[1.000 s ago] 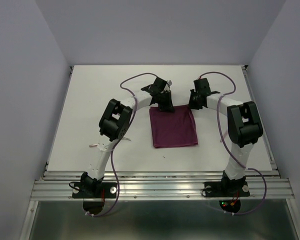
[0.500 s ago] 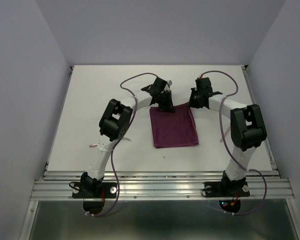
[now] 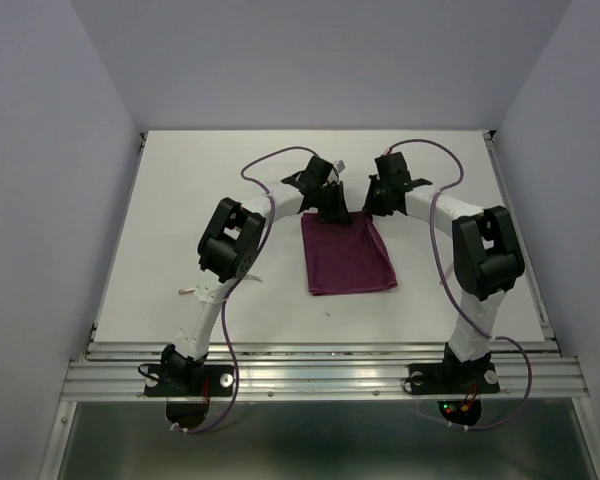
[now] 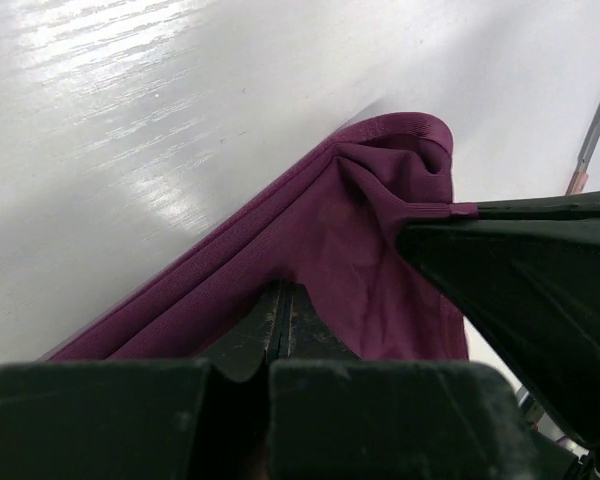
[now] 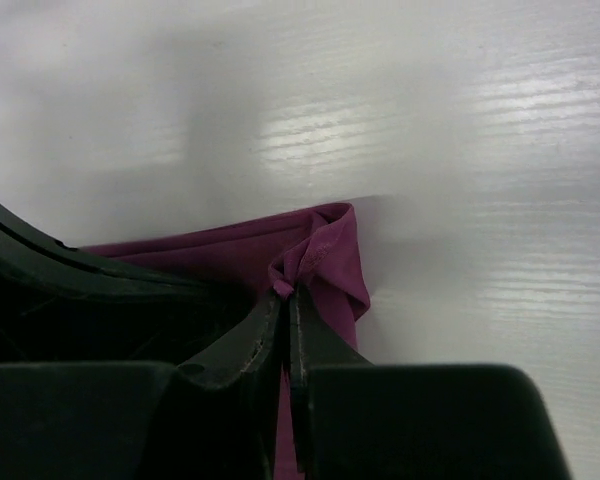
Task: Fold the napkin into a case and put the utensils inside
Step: Fold the lower triangle-folded napkin at the center of the board.
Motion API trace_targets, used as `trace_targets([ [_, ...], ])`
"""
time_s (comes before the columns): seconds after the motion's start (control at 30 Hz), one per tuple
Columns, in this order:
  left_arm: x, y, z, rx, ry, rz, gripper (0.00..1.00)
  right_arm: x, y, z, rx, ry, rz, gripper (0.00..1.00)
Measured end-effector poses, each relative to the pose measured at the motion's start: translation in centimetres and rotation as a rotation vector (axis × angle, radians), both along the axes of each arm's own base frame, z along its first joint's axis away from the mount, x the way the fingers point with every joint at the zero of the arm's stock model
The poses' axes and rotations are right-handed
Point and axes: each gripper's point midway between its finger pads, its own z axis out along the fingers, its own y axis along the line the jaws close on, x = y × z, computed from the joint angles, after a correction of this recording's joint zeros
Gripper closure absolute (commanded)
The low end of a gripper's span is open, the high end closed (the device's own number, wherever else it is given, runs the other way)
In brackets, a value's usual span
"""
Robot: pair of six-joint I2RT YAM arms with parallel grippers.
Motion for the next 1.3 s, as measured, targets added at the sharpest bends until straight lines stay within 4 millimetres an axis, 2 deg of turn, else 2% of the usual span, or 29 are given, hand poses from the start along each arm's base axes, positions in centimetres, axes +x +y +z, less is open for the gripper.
trace_targets([
  [0.27, 0.0, -0.1, 0.0, -0.007, -0.005, -0.003, 1.00, 0.3, 1.4, -0.4, -0.015, 0.026, -0.026, 0.99],
  [0.53, 0.0, -0.1, 0.0, -0.012, -0.010, -0.004, 1.00, 0.2, 3.2, -2.1, -0.044, 0.061, -0.044, 0.99],
  [0.97, -0.9, 0.8, 0.2, 0.006, -0.005, 0.004, 1.00, 0.2, 2.9, -3.1, -0.068, 0.077, -0.110, 0.99],
  [1.3, -3.0, 2.8, 0.2, 0.060, 0.029, 0.021, 1.00, 2.2, 3.2, -3.1, -0.078, 0.052, -0.162, 0.99],
])
